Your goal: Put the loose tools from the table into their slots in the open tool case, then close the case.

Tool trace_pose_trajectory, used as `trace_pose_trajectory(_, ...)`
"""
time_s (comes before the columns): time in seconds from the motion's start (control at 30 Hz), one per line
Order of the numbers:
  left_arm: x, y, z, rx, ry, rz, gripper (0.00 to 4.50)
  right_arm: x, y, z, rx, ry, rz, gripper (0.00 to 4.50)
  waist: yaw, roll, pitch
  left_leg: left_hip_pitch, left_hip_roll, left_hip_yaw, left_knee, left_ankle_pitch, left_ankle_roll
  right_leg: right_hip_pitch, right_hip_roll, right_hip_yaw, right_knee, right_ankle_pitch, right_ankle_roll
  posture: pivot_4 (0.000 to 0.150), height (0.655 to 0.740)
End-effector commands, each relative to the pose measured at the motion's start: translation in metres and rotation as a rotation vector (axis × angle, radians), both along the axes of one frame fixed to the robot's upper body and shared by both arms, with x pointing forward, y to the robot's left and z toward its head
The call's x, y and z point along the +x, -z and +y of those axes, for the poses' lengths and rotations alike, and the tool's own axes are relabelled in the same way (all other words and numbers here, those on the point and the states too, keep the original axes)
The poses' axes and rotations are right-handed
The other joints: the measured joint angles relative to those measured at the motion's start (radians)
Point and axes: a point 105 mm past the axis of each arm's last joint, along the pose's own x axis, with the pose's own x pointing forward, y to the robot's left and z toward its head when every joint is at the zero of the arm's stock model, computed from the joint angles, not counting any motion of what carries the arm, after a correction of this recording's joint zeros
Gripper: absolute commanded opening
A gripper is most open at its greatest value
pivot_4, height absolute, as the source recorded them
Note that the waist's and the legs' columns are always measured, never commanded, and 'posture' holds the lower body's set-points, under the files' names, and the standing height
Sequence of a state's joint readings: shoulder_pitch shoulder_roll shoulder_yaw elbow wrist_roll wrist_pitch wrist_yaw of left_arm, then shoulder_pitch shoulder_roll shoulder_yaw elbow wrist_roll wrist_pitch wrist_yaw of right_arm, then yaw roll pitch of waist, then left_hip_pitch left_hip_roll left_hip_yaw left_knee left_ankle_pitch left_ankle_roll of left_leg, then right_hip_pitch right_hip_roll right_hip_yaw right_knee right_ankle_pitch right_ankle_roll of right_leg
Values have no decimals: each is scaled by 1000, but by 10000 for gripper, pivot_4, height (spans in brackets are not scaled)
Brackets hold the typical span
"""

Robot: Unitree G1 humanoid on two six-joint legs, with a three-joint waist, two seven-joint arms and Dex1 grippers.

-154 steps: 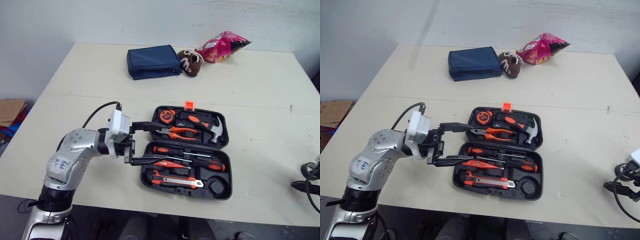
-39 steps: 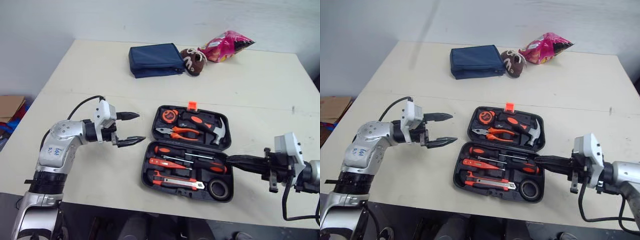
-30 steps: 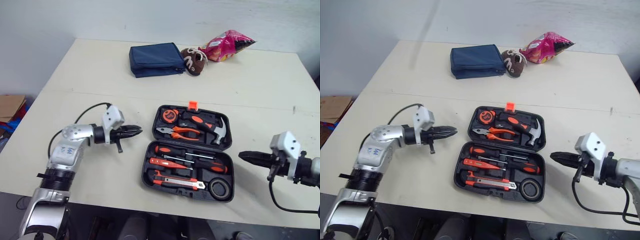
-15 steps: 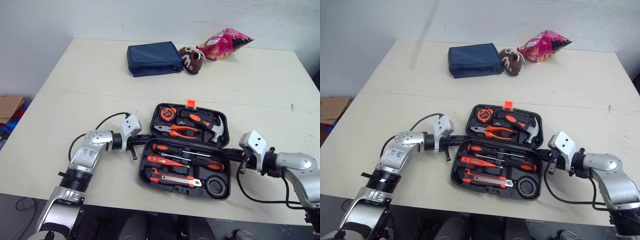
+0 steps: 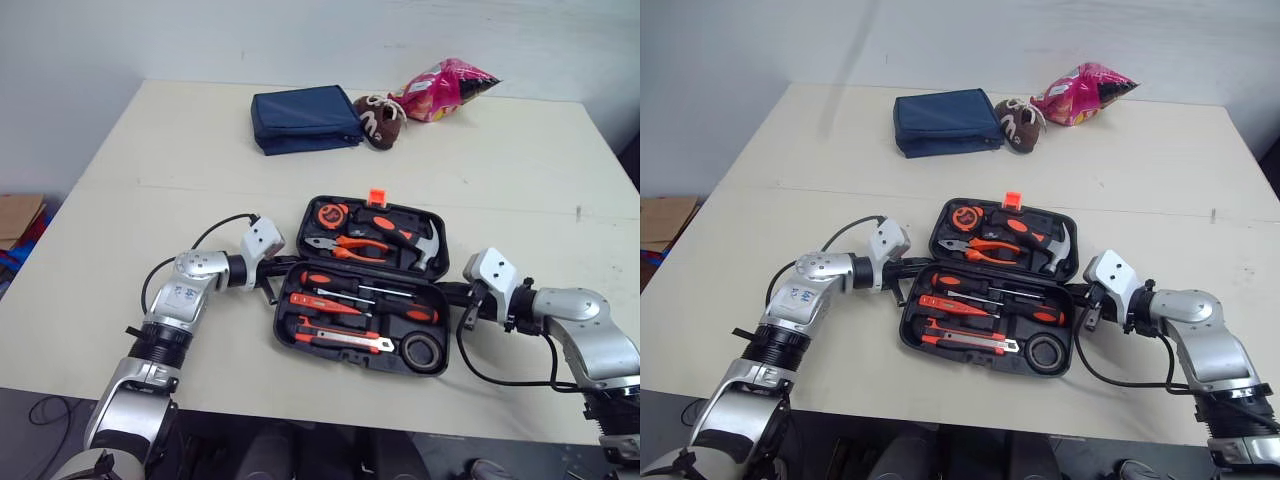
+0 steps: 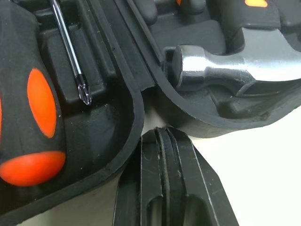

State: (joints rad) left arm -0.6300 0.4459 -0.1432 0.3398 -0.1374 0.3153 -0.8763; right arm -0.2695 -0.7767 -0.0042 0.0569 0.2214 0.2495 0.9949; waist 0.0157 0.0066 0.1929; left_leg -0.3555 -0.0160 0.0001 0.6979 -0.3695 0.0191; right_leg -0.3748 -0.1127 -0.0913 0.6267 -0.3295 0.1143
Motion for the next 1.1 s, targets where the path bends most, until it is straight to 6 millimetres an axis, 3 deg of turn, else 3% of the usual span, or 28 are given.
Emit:
trace_pose_trajectory(0.03,5,-14,3,-26,-14,-43,182,6,3,-6,-28,23,-10,0,-1,0,0,0,0,0,0,0,0,0,0,0,0,0,0,1500,7400)
trace_pose_trajectory(0.17,6,-16,15,-36,-45,-37,182,7,-1,-14,-40,32,-2,0,0,0,0,0,0,0,0,0,0,0,0,0,0,0,0,1500,7400)
trace_pose_trajectory(0.23,8,-23,27,-55,-73,-44,182,5,-8,-27,-48,54,7,0,2,0,0,0,0,0,0,0,0,0,0,0,0,0,0,1500,7400)
trace_pose_trajectory(0.3,7,-35,39,-70,-92,-79,5415,0,-16,-41,-27,98,46,0,7,0,0,-1,0,0,0,0,0,-1,0,0,0,0,0,1500,7400)
trace_pose_trajectory(0.4,1,-49,48,-83,-68,-99,17110,-13,-28,-46,-2,96,102,9805,13,0,0,-3,-1,-3,0,0,0,-1,-2,-1,-1,0,0,1500,7400)
trace_pose_trajectory(0.5,3,-70,49,-159,-100,-77,31452,-10,-48,-53,51,244,125,25020,10,0,0,-4,-1,-5,1,0,0,0,-2,-1,-2,0,0,1500,7400)
trace_pose_trajectory(0.6,11,-73,45,-195,-191,54,45000,-18,-57,-46,119,292,271,40809,10,0,0,-5,-1,-5,2,0,0,0,-3,-1,-1,0,0,1500,7400)
trace_pose_trajectory(0.63,13,-78,37,-236,-193,95,45000,-22,-57,-44,132,320,355,44624,11,1,0,-5,-1,-6,2,0,0,0,-3,0,0,0,0,1500,7400)
trace_pose_trajectory(0.73,13,-82,21,-259,-182,185,45000,-25,-61,-37,184,372,461,44624,10,0,0,-7,-1,-9,2,0,0,-1,-2,1,-2,0,0,1500,7400)
trace_pose_trajectory(0.9,26,-73,7,-219,-267,280,45000,-4,-74,-30,321,514,550,44624,7,0,0,-13,-5,-10,2,2,1,-6,-3,0,-1,0,0,1500,7400)
trace_pose_trajectory(0.97,29,-76,4,-226,-268,268,45000,-2,-74,-30,309,533,552,44624,7,0,0,-16,-5,-10,1,3,1,-9,-2,0,0,0,0,1500,7400)
trace_pose_trajectory(1.1,37,-69,-10,-211,-302,294,45000,22,-69,-34,290,659,524,44624,9,0,0,-19,-7,-6,0,3,1,-15,-3,-4,2,0,1,1500,7400)
